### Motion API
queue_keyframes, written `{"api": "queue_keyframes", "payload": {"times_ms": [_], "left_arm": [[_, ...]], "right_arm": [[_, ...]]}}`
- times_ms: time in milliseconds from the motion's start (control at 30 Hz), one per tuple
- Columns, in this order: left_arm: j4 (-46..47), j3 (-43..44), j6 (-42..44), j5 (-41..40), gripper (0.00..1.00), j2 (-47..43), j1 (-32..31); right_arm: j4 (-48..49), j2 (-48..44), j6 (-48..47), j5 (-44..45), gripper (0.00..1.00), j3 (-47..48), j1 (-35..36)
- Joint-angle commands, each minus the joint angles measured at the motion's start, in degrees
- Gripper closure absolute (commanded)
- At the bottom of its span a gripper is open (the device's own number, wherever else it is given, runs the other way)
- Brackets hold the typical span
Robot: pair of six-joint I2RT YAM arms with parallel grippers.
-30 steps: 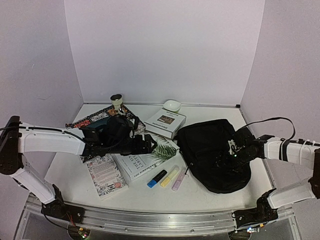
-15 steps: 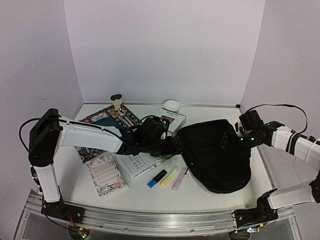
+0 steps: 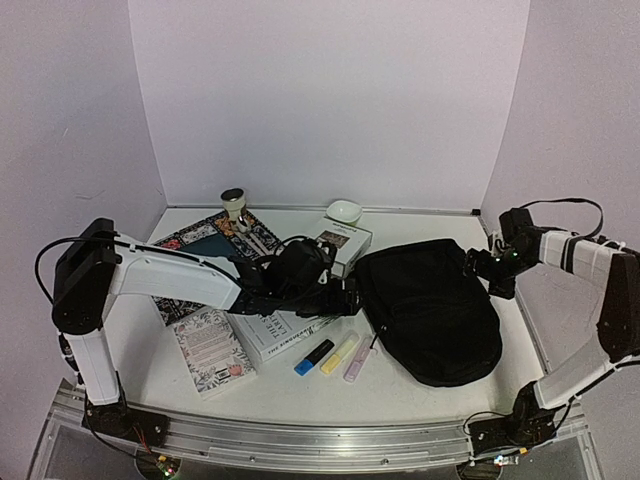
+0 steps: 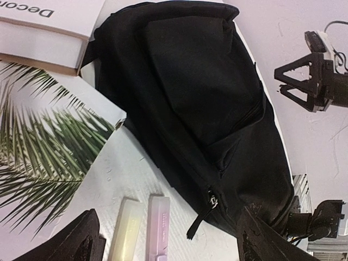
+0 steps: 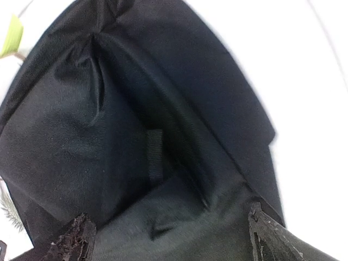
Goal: Pack the student bag
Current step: Pick up the student bag from the center of the board.
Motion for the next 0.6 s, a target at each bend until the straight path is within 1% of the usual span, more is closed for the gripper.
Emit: {"api": "queue_keyframes", "payload": {"times_ms": [0,167,267,333,367,433,567], "left_arm": [[0.65,-1.35,1.15,-1.71,0.11,-4.19,0.21],[-0.01,-2.25,1.23,-1.85,0.11,-4.94,0.12],[-0.72,-2.4,1.37,-2.12,0.11,-5.45,0.25],[-1.03,-2.7,1.45,-2.5,0.11,-5.91,0.2],[-1.24,-2.85,1.47,-2.75,0.11,-6.11,0.2],[-1.71,-2.96,1.62,-3.31,0.11,-6.59,0.21],[-2.37,-3.09,2.09,-4.28,0.11,-7.4,0.21]], "right_arm": [[1.34,5.46,-2.45,-4.27,0.02,3.73,0.11],[3.21,13.54,-3.33,-3.65,0.02,7.59,0.11],[4.08,19.0,-3.48,-6.02,0.02,9.29,0.17],[4.87,21.63,-3.39,-7.55,0.07,9.72,0.2],[5.02,22.95,-3.48,-7.98,0.11,9.98,0.23],[5.34,24.56,-4.13,-8.65,0.25,10.22,0.22],[5.46,24.96,-6.16,-10.06,0.58,10.72,0.24]]}}
